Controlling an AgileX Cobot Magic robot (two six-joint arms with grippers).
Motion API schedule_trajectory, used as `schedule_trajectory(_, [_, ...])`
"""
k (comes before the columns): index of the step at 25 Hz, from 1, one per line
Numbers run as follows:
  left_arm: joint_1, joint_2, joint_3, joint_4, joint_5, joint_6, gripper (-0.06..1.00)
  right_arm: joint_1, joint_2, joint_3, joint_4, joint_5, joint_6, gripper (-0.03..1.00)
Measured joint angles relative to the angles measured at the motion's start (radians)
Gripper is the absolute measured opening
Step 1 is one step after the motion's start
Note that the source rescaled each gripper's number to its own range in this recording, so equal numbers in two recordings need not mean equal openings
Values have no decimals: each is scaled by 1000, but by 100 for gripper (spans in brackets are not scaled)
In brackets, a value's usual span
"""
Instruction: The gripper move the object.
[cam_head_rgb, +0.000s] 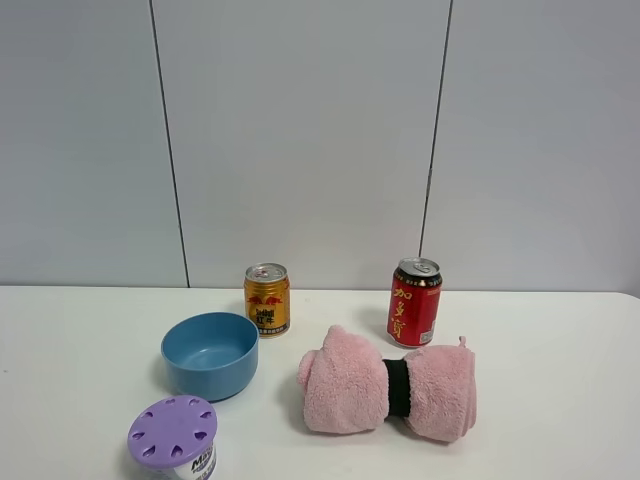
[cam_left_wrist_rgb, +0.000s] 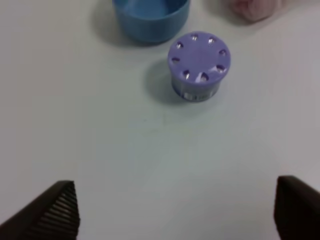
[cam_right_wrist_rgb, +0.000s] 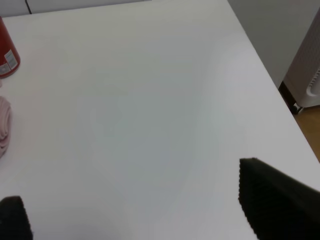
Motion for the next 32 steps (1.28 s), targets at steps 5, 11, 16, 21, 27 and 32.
schedule_trajectory(5, [15, 0, 0, -9, -7, 20, 25, 0, 0, 0, 0, 0, 0, 100])
schedule_trajectory(11, [179, -46, 0, -71, -8, 92, 18, 0, 0, 0, 0, 0, 0, 100])
schedule_trajectory(16, [377, -168, 5, -95, -7, 120, 14, 0, 0, 0, 0, 0, 0, 100])
schedule_trajectory(21, [580, -212, 8, -100, -6, 128, 14, 0, 0, 0, 0, 0, 0, 100])
schedule_trajectory(27, [641, -212, 18, -102, -6, 122, 14, 0, 0, 0, 0, 0, 0, 100])
schedule_trajectory(32, [641, -212, 19, -102, -5, 119, 14, 0, 0, 0, 0, 0, 0, 100])
